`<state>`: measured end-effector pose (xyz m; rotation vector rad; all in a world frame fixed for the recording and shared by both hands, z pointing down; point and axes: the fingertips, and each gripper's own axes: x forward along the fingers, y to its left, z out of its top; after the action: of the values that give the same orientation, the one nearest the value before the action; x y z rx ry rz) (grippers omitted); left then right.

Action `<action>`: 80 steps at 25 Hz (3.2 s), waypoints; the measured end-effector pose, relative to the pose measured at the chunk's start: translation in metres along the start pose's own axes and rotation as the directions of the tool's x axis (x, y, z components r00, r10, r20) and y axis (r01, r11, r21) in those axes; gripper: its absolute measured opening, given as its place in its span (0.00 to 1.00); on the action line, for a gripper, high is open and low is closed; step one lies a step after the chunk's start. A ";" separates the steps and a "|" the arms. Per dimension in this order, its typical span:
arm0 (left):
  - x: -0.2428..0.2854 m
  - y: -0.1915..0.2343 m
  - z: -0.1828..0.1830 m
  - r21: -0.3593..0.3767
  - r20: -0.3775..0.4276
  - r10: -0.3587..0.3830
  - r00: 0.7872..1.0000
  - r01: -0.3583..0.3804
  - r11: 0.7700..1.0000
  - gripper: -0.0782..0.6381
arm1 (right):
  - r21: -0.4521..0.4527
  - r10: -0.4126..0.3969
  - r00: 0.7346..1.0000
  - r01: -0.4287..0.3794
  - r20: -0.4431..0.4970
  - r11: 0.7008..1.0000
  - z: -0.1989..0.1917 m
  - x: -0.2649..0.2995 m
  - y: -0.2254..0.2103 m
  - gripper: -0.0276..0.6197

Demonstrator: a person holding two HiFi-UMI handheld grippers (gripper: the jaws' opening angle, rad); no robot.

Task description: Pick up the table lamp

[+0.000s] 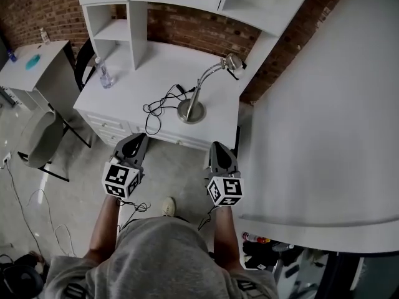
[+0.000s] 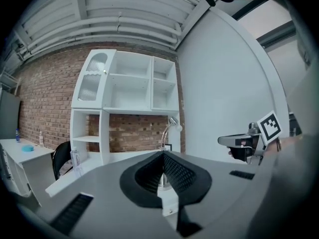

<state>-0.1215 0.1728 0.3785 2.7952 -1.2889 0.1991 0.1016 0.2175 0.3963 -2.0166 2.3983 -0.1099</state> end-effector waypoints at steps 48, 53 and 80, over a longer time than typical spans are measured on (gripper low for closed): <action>0.239 0.112 -0.077 -0.068 -0.203 -0.097 0.974 0.085 0.994 0.12 | 0.044 0.105 0.994 -0.104 -0.039 0.994 -0.080 0.247 -0.061 0.08; 0.245 0.114 -0.086 -0.076 -0.220 -0.100 0.970 0.085 0.993 0.12 | 0.048 0.118 0.991 -0.115 -0.060 0.992 -0.091 0.258 -0.060 0.16; 0.271 0.158 -0.105 -0.096 -0.272 -0.036 0.961 0.010 0.995 0.12 | 0.058 0.151 0.986 -0.147 -0.072 0.987 -0.102 0.332 -0.061 0.35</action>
<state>-0.0772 -0.1224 0.5206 2.5894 -1.1678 0.4920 0.0995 -0.1143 0.5149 -1.8363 2.5526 -0.2495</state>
